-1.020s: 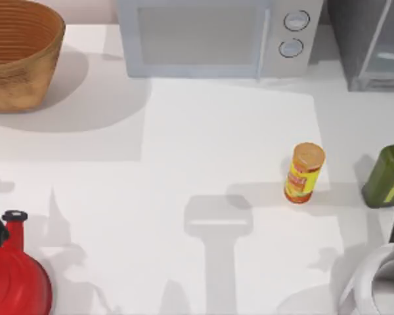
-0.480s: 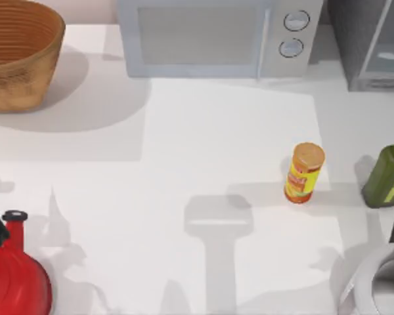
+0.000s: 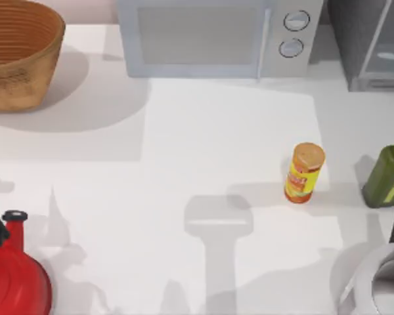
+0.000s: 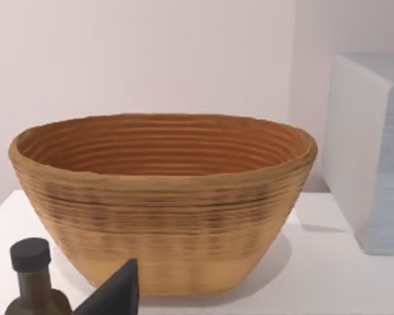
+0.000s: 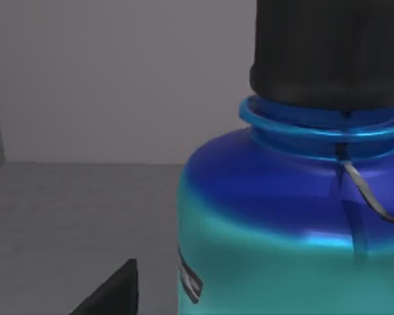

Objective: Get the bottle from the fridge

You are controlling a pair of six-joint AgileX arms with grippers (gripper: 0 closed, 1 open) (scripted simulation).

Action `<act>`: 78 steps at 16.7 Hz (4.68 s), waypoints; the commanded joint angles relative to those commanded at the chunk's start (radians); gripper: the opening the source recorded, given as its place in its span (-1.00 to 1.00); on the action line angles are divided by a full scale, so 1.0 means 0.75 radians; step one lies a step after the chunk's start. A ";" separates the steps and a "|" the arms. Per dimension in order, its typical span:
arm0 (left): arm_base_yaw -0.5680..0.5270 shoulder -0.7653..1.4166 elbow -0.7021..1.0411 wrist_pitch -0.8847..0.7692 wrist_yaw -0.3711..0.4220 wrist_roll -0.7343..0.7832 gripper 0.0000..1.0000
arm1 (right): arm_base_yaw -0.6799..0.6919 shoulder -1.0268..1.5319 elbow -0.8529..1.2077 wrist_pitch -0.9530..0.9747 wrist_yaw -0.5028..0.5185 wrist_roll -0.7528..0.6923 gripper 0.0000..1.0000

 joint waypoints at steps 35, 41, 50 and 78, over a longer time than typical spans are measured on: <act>0.000 0.000 0.000 0.000 0.000 0.000 1.00 | 0.026 -0.026 0.175 -0.202 0.028 0.001 -1.00; 0.000 0.000 0.000 0.000 0.000 0.000 1.00 | 0.025 -0.114 0.190 -0.307 0.027 0.003 -1.00; 0.000 0.000 0.000 0.000 0.000 0.000 1.00 | -0.037 -0.326 -0.189 -0.162 -0.041 0.007 -1.00; 0.000 0.000 0.000 0.000 0.000 0.000 1.00 | 0.222 -1.965 -0.993 -0.998 0.189 0.001 -1.00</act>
